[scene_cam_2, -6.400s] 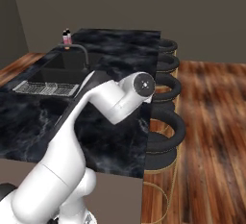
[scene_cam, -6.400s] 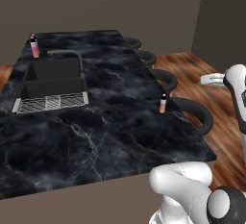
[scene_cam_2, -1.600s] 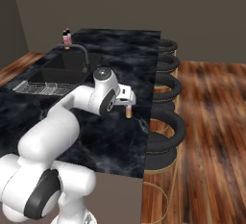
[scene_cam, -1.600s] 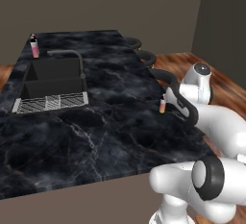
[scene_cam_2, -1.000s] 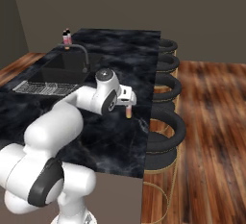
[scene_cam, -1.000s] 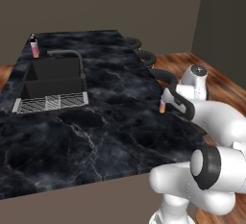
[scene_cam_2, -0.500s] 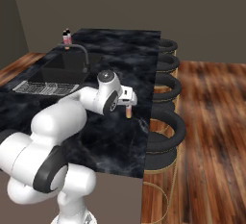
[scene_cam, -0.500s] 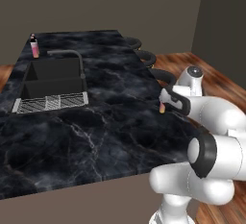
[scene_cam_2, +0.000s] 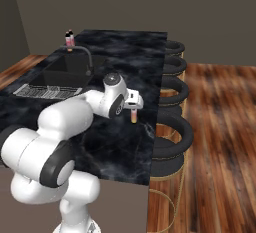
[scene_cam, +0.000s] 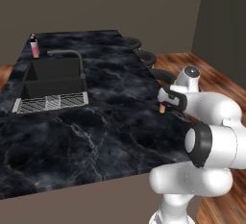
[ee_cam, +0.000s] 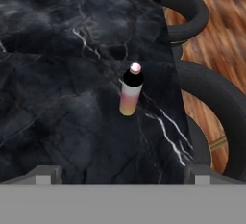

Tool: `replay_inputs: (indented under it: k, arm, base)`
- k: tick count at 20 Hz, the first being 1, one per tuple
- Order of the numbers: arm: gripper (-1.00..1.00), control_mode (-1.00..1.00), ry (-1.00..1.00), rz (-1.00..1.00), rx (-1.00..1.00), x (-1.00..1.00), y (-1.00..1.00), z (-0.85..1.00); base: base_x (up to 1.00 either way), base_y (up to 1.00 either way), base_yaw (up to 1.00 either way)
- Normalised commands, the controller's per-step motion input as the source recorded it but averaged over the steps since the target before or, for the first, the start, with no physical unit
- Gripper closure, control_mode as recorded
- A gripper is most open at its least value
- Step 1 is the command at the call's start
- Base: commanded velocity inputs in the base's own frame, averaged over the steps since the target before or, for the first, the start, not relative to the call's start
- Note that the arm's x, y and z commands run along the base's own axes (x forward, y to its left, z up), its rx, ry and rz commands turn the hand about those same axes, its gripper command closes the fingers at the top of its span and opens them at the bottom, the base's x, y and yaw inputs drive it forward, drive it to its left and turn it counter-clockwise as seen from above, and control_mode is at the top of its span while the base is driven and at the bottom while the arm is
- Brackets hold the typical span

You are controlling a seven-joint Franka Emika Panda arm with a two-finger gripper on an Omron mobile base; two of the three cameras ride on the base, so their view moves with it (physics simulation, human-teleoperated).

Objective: Place the large bottle from the dining counter next to the other large bottle outside the sink, and place the small bottle from the dining counter next to the other small bottle inside the sink.

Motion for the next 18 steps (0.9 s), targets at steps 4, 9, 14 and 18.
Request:
replay_inputs:
  k: [4,9,14,18]
  arm:
    - [-1.0,-1.0,0.0,0.0,0.0,0.13,-0.05,-0.09]
    - [-1.0,-1.0,0.0,0.0,0.0,0.15,-0.06,-0.07]
    - [-1.0,-1.0,0.0,0.0,0.0,0.18,-0.02,-0.06]
    - [-1.0,-1.0,0.0,0.0,0.0,0.18,0.0,-0.06]
  base:
    - [0.0,0.0,0.0]
    - [0.0,0.0,0.0]
    - [0.0,0.0,0.0]
    - [0.0,0.0,0.0]
